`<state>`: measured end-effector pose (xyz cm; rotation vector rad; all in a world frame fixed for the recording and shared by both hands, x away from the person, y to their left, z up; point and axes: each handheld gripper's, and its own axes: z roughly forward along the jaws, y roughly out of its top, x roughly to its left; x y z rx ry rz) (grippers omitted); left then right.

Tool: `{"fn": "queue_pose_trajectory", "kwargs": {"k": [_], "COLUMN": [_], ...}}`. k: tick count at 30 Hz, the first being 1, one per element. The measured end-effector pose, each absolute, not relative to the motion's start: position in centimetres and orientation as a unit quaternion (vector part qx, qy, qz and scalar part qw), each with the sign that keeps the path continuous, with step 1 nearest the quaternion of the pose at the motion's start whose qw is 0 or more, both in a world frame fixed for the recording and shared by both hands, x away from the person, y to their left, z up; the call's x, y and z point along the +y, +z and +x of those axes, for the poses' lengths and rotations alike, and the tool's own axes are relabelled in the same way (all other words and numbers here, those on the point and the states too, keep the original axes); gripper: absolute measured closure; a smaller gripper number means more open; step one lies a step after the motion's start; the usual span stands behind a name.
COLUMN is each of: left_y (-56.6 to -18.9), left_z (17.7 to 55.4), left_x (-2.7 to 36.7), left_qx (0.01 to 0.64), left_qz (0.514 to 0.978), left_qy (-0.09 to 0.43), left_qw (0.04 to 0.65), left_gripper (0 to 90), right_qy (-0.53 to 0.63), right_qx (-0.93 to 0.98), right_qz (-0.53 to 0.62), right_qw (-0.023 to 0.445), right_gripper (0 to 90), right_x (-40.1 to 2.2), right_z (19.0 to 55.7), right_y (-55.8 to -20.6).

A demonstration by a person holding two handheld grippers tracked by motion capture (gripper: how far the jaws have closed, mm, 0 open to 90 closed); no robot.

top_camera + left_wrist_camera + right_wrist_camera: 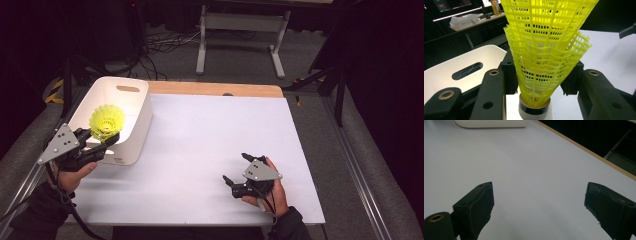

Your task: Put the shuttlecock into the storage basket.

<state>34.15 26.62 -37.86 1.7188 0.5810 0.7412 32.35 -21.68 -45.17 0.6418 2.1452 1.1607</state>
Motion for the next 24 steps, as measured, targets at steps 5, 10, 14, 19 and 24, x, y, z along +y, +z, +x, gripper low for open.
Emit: {"fn": "queue_pose_trajectory", "kwargs": {"k": [5, 10, 14, 19, 24], "left_y": [-37.6, -37.3, -37.1, -36.7, -36.5], "left_z": [34.6, 35.3, 35.8, 36.5, 37.2], "left_x": [26.8, 26.9, 27.0, 27.2, 27.3], "left_qx": [0.253, 0.258, 0.262, 0.267, 0.273], "left_qz": [0.73, 0.729, 0.73, 0.734, 0.737], "left_qy": [0.311, 0.309, 0.306, 0.305, 0.303], "left_qw": [0.554, 0.554, 0.552, 0.545, 0.539], "left_gripper": [56.5, 56.5, 56.4, 56.4, 56.4], "right_qy": [0.438, 0.439, 0.438, 0.436, 0.435], "right_qx": [0.81, 0.81, 0.81, 0.812, 0.813], "right_qz": [0.242, 0.243, 0.244, 0.245, 0.245], "right_qw": [0.304, 0.304, 0.304, 0.302, 0.301], "right_gripper": [9.7, 9.7, 9.7, 9.7, 9.7], "right_x": [-21.7, -21.7, -21.7, -21.7, -21.7], "right_z": [32.3, 32.4, 32.4, 32.5, 32.5], "right_y": [-45.2, -45.2, -45.2, -45.3, -45.4]}}
